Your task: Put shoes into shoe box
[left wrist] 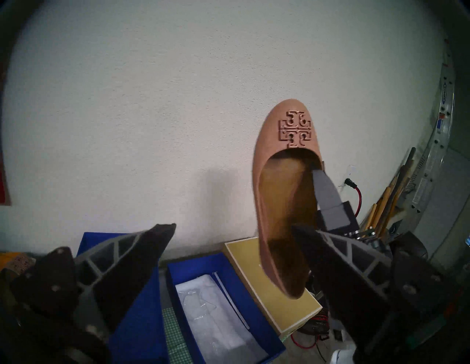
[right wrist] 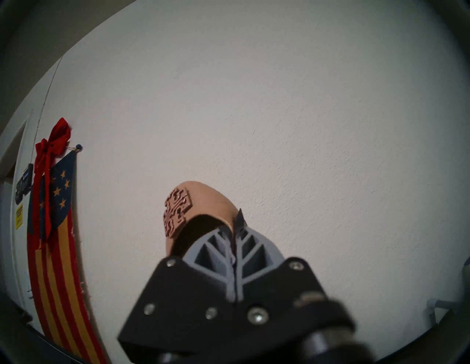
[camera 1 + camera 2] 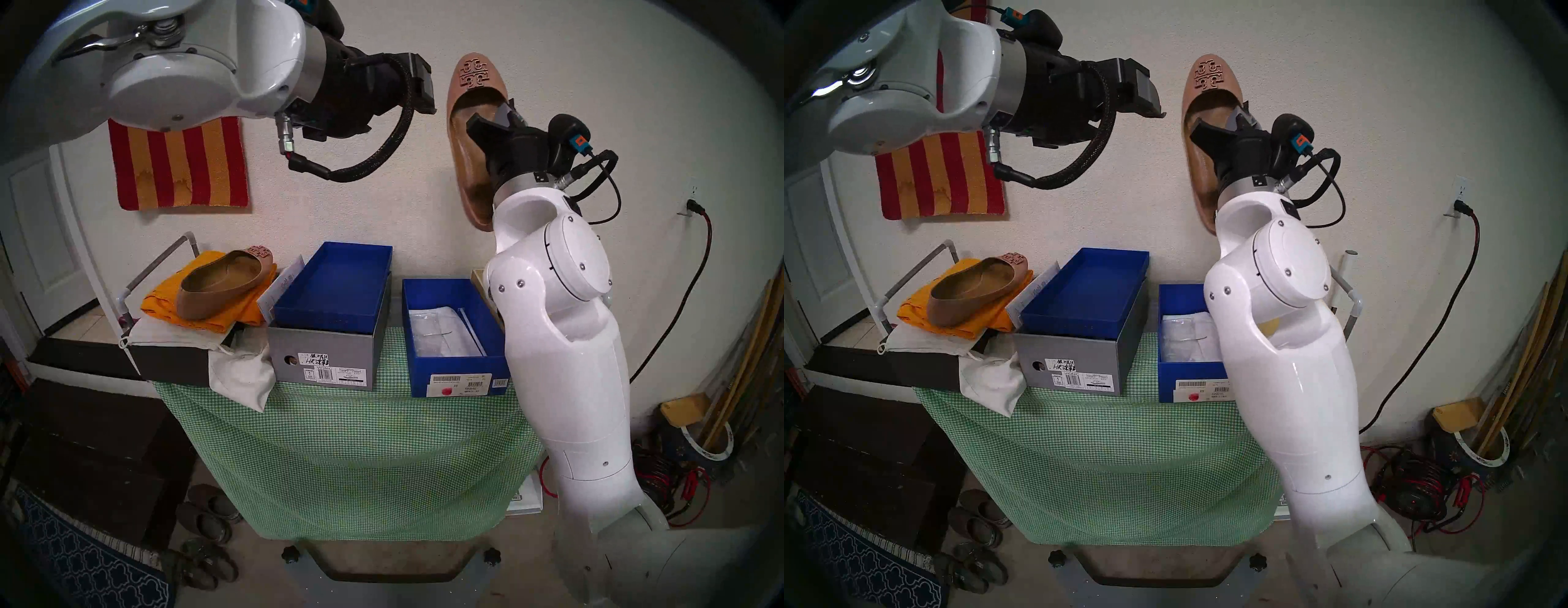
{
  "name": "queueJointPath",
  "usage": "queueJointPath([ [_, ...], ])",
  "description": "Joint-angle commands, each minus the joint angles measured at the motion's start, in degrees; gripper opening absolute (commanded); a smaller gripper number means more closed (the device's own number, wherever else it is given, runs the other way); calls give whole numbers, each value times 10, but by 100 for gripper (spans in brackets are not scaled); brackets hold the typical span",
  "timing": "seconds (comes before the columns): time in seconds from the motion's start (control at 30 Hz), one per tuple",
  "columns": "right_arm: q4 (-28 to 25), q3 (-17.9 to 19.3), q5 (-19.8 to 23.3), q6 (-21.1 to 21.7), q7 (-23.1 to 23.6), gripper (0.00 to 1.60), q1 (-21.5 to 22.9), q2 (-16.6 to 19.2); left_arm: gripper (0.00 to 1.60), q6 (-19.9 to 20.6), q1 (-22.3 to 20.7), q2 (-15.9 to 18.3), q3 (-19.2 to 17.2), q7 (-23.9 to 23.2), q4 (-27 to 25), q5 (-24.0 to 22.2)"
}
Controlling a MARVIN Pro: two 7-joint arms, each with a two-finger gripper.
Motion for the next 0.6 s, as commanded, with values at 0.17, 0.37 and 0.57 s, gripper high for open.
queueJointPath([
  [0.17,-70,15,12,88,-27,0,-2,9,160,-65,-70,69,68,123,-55,121],
  [0.37,-125,43,37,149,-41,0,-34,24,160,-70,-103,107,100,170,-79,185],
  [0.57,-160,56,64,205,-63,0,-80,52,160,-68,-119,144,131,201,-93,222],
])
